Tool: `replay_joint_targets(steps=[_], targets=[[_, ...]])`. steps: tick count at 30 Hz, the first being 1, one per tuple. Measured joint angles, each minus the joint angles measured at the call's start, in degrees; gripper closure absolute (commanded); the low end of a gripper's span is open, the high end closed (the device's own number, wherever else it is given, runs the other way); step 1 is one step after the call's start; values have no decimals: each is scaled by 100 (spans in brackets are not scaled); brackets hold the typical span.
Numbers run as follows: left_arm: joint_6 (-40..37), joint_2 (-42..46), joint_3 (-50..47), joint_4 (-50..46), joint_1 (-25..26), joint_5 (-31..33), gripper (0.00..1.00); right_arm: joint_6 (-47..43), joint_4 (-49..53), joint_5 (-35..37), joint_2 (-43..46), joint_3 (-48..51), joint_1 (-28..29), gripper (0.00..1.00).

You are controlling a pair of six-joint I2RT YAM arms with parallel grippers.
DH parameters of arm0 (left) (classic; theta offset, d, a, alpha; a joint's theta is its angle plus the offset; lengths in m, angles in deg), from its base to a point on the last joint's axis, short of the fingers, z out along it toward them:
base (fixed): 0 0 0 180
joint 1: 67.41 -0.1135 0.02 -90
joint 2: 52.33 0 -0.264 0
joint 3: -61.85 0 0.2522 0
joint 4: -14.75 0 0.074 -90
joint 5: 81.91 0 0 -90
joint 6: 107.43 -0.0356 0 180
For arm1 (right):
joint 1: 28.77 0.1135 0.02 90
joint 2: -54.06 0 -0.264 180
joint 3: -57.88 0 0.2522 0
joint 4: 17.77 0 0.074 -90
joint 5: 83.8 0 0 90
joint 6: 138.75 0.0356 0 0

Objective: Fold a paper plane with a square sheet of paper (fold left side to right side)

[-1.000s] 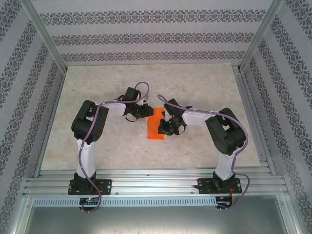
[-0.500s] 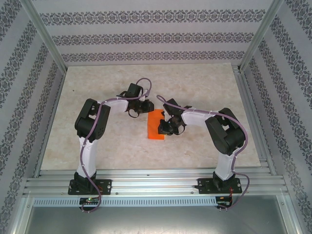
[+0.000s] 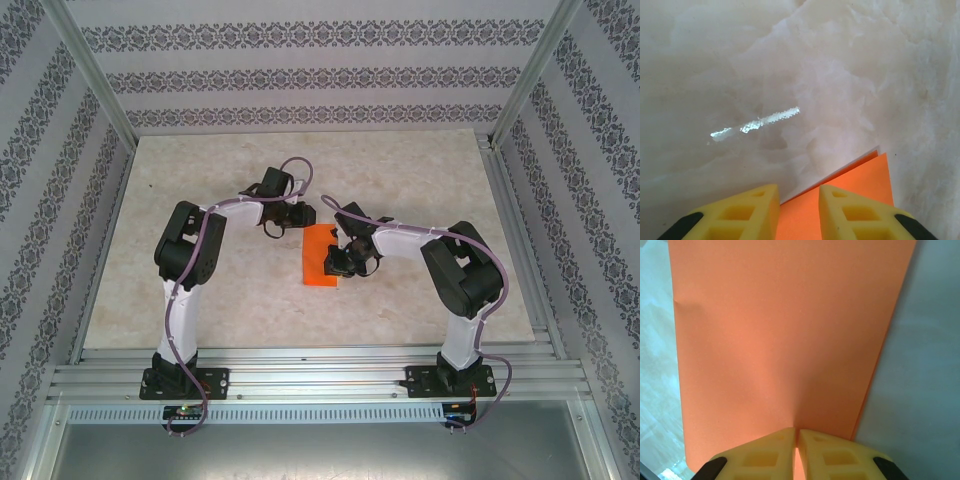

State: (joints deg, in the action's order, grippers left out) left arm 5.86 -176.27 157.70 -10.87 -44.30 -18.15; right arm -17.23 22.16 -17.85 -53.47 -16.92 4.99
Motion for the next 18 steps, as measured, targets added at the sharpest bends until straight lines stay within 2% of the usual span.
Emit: replay_joint_targets(steps=[4, 9, 13, 18], targets=[[-83, 404, -341, 2, -229, 223, 67, 0, 0, 0, 0, 0, 0, 86], [-52, 1506, -1126, 201, -387, 164, 68, 0, 0, 0, -2, -2, 0, 86], [103, 1967, -1655, 619, -184, -210, 68, 2, -2, -2, 0, -2, 0, 86], [413, 1794, -2094, 962, 282, -442, 69, 2, -2, -2, -2, -2, 2, 85]])
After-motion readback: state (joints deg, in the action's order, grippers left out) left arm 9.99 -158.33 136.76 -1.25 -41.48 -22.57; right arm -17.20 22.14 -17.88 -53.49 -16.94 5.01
